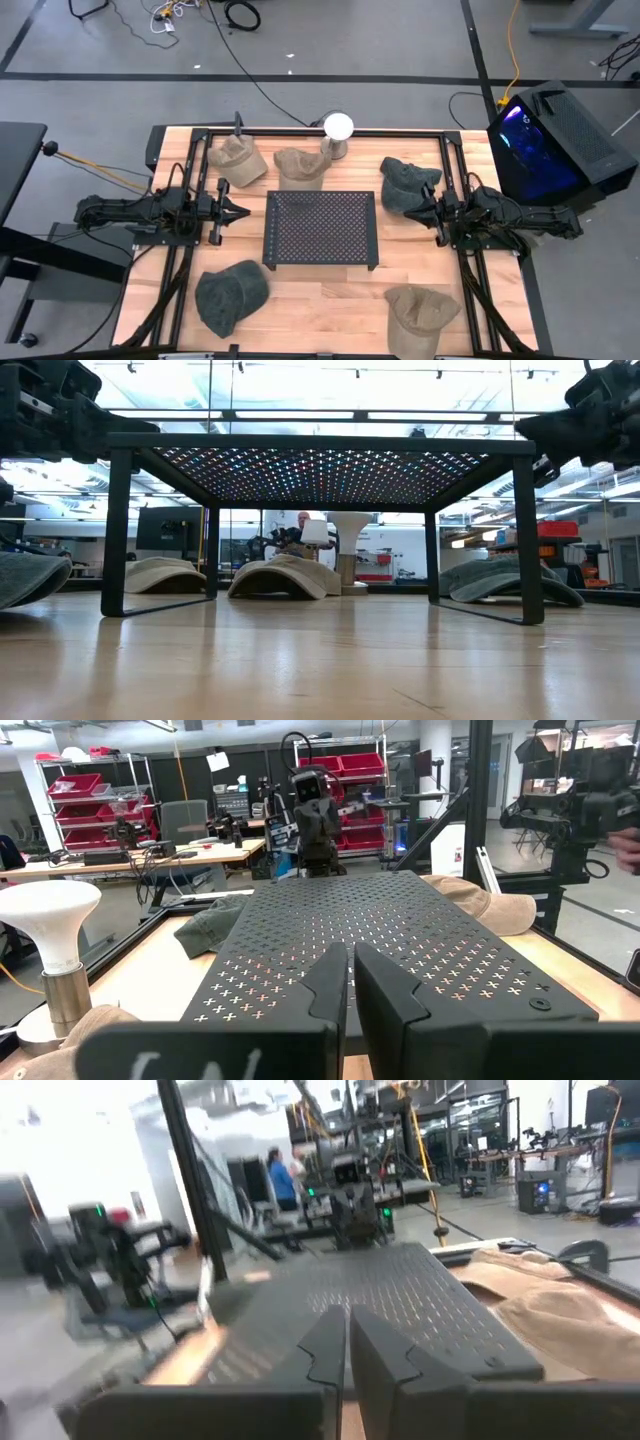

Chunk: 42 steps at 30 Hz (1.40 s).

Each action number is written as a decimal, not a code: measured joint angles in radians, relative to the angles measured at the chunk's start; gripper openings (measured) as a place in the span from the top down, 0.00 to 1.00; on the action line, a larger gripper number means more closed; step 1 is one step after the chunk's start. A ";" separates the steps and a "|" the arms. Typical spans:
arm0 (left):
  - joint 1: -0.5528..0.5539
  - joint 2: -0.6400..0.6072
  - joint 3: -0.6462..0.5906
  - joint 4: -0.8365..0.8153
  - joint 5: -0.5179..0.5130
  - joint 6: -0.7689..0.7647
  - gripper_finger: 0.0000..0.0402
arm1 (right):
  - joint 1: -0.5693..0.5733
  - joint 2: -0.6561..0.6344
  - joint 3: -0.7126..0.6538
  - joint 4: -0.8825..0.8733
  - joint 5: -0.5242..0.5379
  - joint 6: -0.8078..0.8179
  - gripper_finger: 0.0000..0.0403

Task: Pick & Place hat
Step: Put the top black cap on the shelf

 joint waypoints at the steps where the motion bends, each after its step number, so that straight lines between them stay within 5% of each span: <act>1: 0.000 0.000 0.000 0.000 0.000 0.000 0.93 | 0.000 0.000 0.000 0.022 0.005 0.031 0.94; 10: 0.000 0.000 0.000 0.000 0.000 0.000 0.93 | 0.000 0.000 0.000 0.193 0.172 0.281 0.94; 34: 0.000 0.000 0.000 0.000 0.000 0.000 0.93 | 0.000 0.000 0.000 0.535 0.259 0.187 0.94; 42: 0.000 0.000 0.000 0.000 0.000 0.000 0.93 | 0.000 0.000 0.060 0.499 0.282 0.184 0.94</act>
